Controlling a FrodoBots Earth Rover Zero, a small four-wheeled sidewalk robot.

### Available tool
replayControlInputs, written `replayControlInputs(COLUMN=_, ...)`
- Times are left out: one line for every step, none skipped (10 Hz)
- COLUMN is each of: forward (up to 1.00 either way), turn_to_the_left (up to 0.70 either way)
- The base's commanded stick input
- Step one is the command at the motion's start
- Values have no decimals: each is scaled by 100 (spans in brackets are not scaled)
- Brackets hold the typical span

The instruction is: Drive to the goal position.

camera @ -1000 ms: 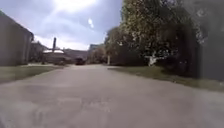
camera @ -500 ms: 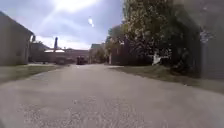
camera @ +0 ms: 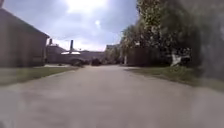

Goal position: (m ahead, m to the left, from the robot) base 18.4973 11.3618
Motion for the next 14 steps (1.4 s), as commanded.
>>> replayControlInputs(forward=100, turn_to_the_left=24)
replayControlInputs(forward=100, turn_to_the_left=27)
replayControlInputs(forward=100, turn_to_the_left=27)
replayControlInputs(forward=100, turn_to_the_left=27)
replayControlInputs(forward=100, turn_to_the_left=27)
replayControlInputs(forward=100, turn_to_the_left=0)
replayControlInputs(forward=100, turn_to_the_left=0)
replayControlInputs(forward=100, turn_to_the_left=0)
replayControlInputs(forward=100, turn_to_the_left=0)
replayControlInputs(forward=100, turn_to_the_left=0)
replayControlInputs(forward=100, turn_to_the_left=0)
replayControlInputs(forward=100, turn_to_the_left=0)
replayControlInputs(forward=100, turn_to_the_left=0)
replayControlInputs(forward=100, turn_to_the_left=0)
